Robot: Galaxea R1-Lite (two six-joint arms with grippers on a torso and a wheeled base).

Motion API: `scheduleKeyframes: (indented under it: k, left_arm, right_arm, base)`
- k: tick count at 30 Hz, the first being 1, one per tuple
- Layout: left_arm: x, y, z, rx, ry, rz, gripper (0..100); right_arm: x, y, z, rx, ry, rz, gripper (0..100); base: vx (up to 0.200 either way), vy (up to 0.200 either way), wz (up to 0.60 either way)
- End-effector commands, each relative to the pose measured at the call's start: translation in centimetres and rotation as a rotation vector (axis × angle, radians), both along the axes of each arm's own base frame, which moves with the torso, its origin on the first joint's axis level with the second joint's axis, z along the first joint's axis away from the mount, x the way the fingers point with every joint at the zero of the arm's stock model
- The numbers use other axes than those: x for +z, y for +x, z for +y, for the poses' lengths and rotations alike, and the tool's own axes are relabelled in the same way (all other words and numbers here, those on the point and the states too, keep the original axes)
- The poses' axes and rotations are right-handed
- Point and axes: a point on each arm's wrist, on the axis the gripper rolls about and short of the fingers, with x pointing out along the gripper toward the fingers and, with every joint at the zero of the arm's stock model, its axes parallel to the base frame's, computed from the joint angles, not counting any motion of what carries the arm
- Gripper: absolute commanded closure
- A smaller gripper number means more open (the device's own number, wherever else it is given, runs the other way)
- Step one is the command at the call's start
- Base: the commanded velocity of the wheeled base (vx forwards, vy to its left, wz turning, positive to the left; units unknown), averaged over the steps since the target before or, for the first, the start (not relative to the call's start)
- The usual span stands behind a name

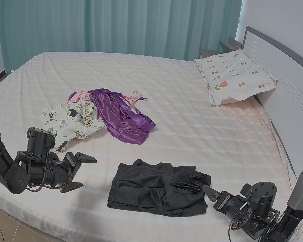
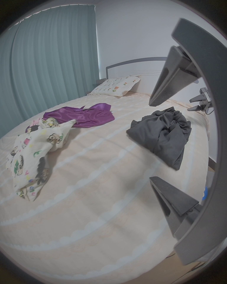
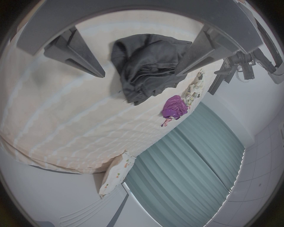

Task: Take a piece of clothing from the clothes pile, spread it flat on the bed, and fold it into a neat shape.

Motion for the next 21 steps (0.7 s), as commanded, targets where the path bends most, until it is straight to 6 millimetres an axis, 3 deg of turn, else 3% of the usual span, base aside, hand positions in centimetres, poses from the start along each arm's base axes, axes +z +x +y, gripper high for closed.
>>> scheduleKeyframes:
  k: [1, 9, 13, 21]
  left_arm:
    - [-0.1, 0.1, 0.0, 0.000, -0.001, 0.005, 0]
    - [0.2, 0.1, 0.3, -0.013, -0.078, 0.020, 0]
    - [0.0, 0.0, 0.3, -0.011, -0.077, 0.031, 0]
    - [0.0, -0.1, 0.3, -0.011, -0.077, 0.031, 0]
  right_arm:
    - [-0.2, -0.1, 0.5, 0.018, -0.002, -0.002, 0]
    - [-1.5, 1.0, 1.8, 0.025, -0.065, -0.004, 0]
    - [-2.3, 1.8, 1.8, -0.007, -0.208, -0.040, 0]
    - [-3.1, 3.0, 1.5, -0.025, -0.323, -0.057, 0]
  base:
    - [0.000, 0.200, 0.00]
    - [0.000, 0.200, 0.00]
    - [0.000, 0.000, 0.00]
    - [0.000, 0.000, 0.00]
